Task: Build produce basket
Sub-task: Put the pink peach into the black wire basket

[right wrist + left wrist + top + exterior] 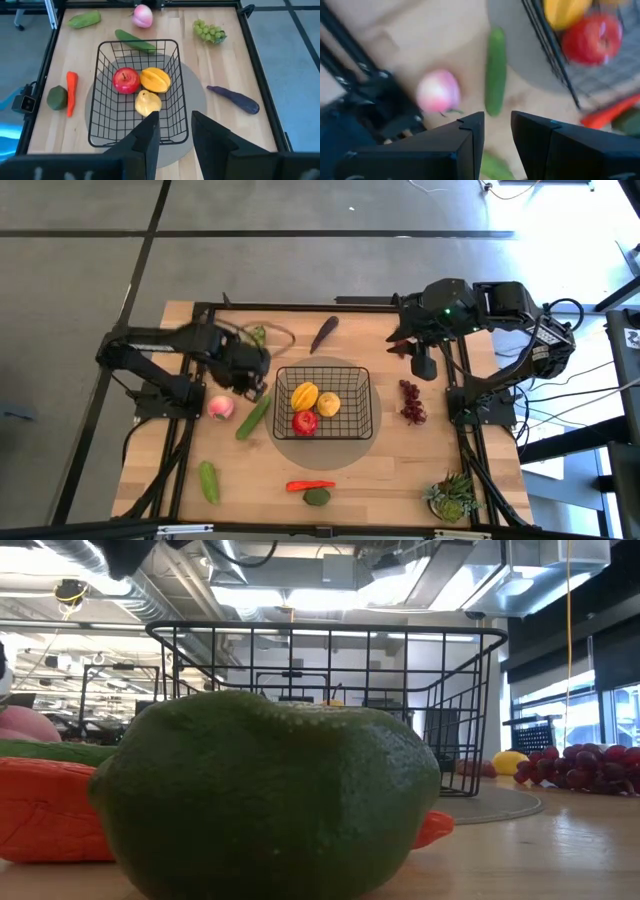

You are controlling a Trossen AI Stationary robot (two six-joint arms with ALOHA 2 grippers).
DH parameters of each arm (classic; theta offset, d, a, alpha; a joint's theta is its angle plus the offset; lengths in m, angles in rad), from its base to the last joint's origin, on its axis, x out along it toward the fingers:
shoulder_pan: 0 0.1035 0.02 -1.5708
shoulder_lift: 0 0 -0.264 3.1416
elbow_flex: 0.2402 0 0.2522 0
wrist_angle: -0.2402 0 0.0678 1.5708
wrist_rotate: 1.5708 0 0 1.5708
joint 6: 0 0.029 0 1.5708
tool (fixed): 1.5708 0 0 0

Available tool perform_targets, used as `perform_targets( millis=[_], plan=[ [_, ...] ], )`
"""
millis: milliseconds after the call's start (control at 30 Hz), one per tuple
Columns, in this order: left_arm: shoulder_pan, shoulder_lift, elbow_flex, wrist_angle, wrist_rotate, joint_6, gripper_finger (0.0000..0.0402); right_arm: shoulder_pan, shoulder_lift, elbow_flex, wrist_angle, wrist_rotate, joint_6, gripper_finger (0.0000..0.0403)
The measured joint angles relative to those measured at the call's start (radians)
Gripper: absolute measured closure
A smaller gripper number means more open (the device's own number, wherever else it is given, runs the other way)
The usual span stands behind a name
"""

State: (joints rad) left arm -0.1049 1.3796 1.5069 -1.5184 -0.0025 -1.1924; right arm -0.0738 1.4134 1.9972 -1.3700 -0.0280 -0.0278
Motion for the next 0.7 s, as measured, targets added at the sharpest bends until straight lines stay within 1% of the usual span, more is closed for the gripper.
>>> perform_targets(
  millis=[167, 300, 500, 567, 700],
  plan=[
    [-0.108, 0.001, -0.099, 0.181, 0.039, -0.078, 0.0316, 0.001, -0.004, 0.000, 0.009, 0.000, -0.003, 0.0295],
    [-0.185, 0.001, -0.152, 0.267, 0.036, -0.108, 0.0316, 0.001, -0.004, 0.000, 0.011, 0.000, -0.006, 0.0295],
    [-0.276, 0.001, -0.233, 0.286, 0.021, -0.128, 0.0316, 0.001, -0.004, 0.000, 0.012, 0.000, -0.009, 0.0295],
    [-0.292, 0.001, -0.247, 0.285, 0.022, -0.158, 0.0316, 0.001, -0.003, 0.000, 0.012, 0.000, -0.008, 0.0295],
    [-0.297, 0.001, -0.252, 0.268, 0.023, -0.160, 0.0316, 0.001, -0.003, 0.000, 0.012, 0.000, -0.008, 0.0295]
  ],
)
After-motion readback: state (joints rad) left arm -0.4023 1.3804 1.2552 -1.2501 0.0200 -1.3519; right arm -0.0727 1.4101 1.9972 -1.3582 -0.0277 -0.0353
